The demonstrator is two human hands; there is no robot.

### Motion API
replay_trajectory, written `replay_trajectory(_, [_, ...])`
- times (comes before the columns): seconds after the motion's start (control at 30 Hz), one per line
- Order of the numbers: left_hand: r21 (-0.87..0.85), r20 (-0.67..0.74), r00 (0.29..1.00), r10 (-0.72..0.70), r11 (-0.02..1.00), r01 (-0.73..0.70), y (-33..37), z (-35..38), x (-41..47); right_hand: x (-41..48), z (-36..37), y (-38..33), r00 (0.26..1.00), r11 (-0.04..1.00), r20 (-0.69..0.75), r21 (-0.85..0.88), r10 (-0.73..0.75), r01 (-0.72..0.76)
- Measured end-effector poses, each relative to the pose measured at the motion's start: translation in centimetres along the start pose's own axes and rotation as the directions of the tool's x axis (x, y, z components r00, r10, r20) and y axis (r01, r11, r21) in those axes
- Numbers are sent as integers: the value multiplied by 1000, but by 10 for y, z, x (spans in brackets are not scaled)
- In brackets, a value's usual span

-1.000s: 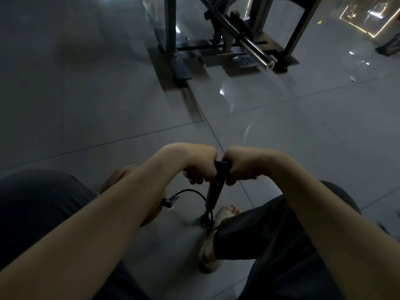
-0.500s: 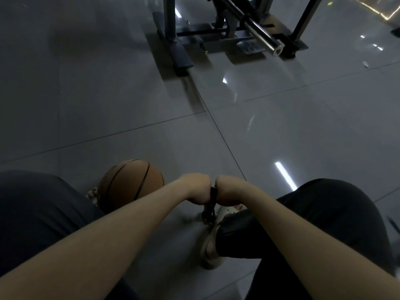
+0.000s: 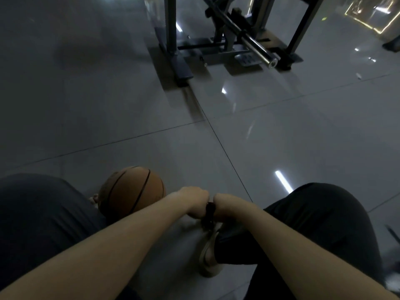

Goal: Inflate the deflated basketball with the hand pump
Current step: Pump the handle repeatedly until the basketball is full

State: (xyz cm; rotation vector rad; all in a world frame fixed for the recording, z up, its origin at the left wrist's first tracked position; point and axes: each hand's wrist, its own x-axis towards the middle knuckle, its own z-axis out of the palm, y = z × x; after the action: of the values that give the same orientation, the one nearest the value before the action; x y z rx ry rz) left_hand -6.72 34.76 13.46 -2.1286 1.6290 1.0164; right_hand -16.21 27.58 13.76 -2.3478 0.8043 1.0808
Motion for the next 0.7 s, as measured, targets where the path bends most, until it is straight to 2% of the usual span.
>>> replay_trajectory(0.1, [-8, -50, 999, 11, 1000, -12, 4, -45, -20, -28, -44, 3, 1000, 994, 27, 104, -15, 12])
replay_trajectory(0.2, [-104, -131, 991, 21, 994, -35, 3, -91, -46, -60, -100, 4, 998, 992, 30, 117, -48, 44])
replay_trajectory(0.3, [-140, -209, 977, 29, 988, -59, -2, -108, -63, -71, -121, -2, 997, 992, -18, 101, -79, 80])
replay_trajectory(0.43, [-83, -138, 990, -26, 996, 15, 1, -77, -49, -49, -89, -9, 999, 999, 34, 10, -38, 38])
replay_trajectory(0.7, [-10, -182, 982, -41, 999, 40, 1, -17, -3, -6, -36, 7, 998, 997, -23, -51, -63, 61])
